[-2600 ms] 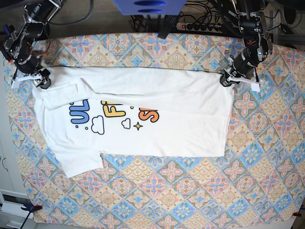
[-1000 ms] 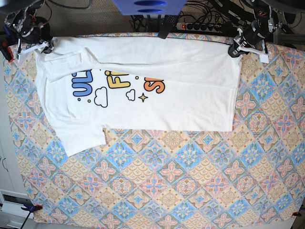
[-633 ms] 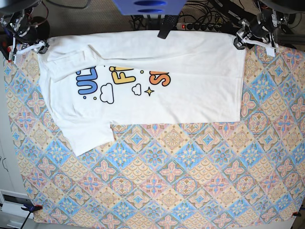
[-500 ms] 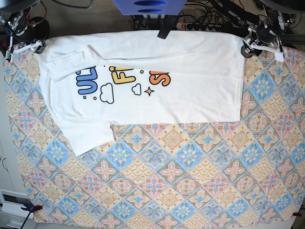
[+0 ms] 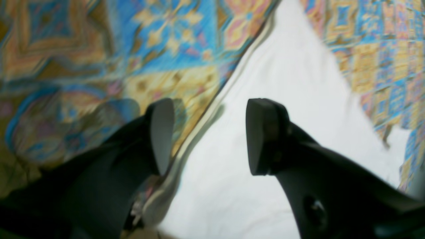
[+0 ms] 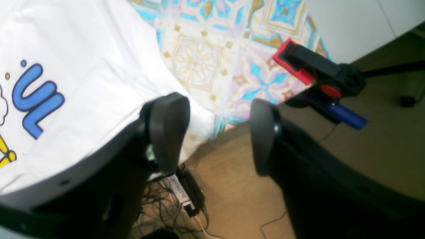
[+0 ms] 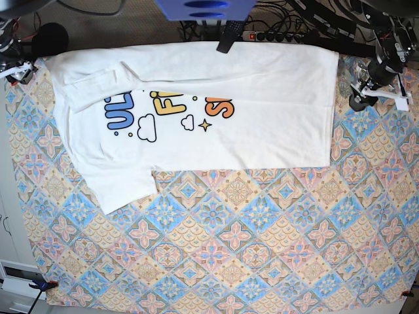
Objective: Fold the T-shirt properly
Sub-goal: 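Move both grippers to the shirt's hem corners and grasp them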
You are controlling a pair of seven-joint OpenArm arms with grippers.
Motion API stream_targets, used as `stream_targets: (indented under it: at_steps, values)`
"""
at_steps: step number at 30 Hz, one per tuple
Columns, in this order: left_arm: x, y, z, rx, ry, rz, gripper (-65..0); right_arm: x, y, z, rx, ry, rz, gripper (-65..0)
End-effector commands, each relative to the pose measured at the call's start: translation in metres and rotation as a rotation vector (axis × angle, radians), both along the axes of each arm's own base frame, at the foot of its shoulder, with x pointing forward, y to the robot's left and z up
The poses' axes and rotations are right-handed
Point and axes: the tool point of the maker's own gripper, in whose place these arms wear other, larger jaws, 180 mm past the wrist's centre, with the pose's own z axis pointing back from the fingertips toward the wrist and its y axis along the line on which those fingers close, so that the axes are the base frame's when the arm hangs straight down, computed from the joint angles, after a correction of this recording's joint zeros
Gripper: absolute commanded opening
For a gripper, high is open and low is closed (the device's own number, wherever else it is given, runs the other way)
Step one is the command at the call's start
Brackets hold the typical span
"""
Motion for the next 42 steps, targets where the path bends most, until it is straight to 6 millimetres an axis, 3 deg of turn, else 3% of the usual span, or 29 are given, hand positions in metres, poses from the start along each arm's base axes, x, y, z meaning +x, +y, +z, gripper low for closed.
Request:
stream_targets:
  at_steps: [1,5,9,13,20,23,27,30,36,42]
  values:
    - [0.014,0.006,0.014,0.029,-0.049,-0.01,-30.9,0.007,-0.007,0.015,-0.042,-0.036,0.013,-33.4]
    - [0.042,0.004,0.016,0.01,-0.087,-0.011,-30.3,0.011,-0.003,0.017,-0.044,-0.041,0.03,-33.2]
    - [0.072,-0.002,0.0,-0.023,-0.036,-0.04,-30.3,0.031,0.024,0.007,-0.007,-0.039,0.127,-33.2]
    - [0.097,0.001,-0.003,-0.036,-0.04,-0.023,-30.3,0.056,0.03,0.014,-0.004,-0.088,0.157,-33.2]
    - [0.143,-0.03,-0.013,0.01,-0.013,-0.14,-30.2,0.101,0.062,0.017,0.035,-0.16,0.25,-33.4]
    - [0.154,-0.039,-0.022,0.004,0.006,-0.159,-30.2,0.107,0.07,0.015,0.049,-0.163,0.27,-33.4]
    - [0.157,-0.051,-0.036,-0.003,0.027,-0.182,-30.2,0.112,0.071,0.016,0.051,-0.175,0.274,-33.3]
    - [0.156,-0.048,-0.039,0.016,0.026,-0.176,-30.2,0.124,0.071,0.024,0.045,-0.207,0.274,-33.2]
    - [0.149,-0.042,-0.048,0.03,0.056,-0.162,-30.2,0.118,0.06,0.017,-0.028,-0.141,0.271,-33.2]
    - [0.143,-0.036,-0.051,0.046,0.057,-0.151,-30.2,0.124,0.074,0.013,-0.018,-0.132,0.314,-33.2]
